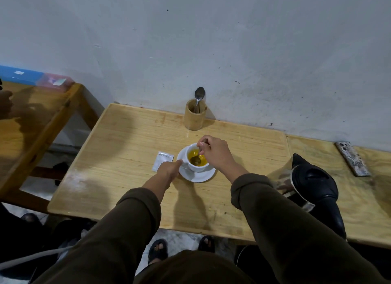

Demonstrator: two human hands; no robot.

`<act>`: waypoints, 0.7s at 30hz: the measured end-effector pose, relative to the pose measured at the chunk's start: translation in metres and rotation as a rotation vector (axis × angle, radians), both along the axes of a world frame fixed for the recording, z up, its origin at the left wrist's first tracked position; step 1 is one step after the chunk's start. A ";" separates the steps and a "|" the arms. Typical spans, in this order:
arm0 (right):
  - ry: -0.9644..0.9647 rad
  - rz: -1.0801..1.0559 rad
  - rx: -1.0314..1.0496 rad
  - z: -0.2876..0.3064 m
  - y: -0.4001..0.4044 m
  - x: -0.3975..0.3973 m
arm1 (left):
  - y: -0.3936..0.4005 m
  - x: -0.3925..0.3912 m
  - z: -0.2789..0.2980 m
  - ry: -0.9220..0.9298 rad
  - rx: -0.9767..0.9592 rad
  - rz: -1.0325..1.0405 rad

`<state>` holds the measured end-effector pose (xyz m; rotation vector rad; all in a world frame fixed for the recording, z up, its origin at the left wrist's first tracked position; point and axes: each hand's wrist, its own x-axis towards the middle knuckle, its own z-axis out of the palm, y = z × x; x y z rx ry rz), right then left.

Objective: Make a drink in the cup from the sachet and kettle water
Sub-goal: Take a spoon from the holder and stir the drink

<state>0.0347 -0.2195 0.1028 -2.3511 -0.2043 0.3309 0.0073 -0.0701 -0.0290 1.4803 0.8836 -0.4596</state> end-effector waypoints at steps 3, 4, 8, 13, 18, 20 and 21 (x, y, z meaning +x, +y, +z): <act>-0.039 -0.019 -0.096 -0.002 0.000 0.002 | 0.000 0.001 0.001 0.011 0.007 0.006; -0.059 -0.024 -0.127 -0.002 0.000 0.003 | 0.001 0.001 0.002 0.009 0.004 0.006; -0.101 -0.018 -0.116 -0.001 0.001 0.001 | 0.000 0.001 0.004 0.007 -0.018 0.018; -0.053 -0.013 -0.019 -0.002 0.003 -0.006 | 0.004 0.004 -0.005 0.007 -0.044 0.004; 0.006 -0.056 0.061 0.003 0.003 -0.012 | 0.007 0.006 -0.013 -0.020 -0.033 -0.035; 0.015 -0.063 0.064 0.005 0.001 -0.015 | 0.008 0.007 -0.014 -0.027 -0.020 -0.051; 0.007 -0.058 0.051 0.005 0.000 -0.017 | 0.010 0.009 -0.020 -0.023 -0.014 -0.056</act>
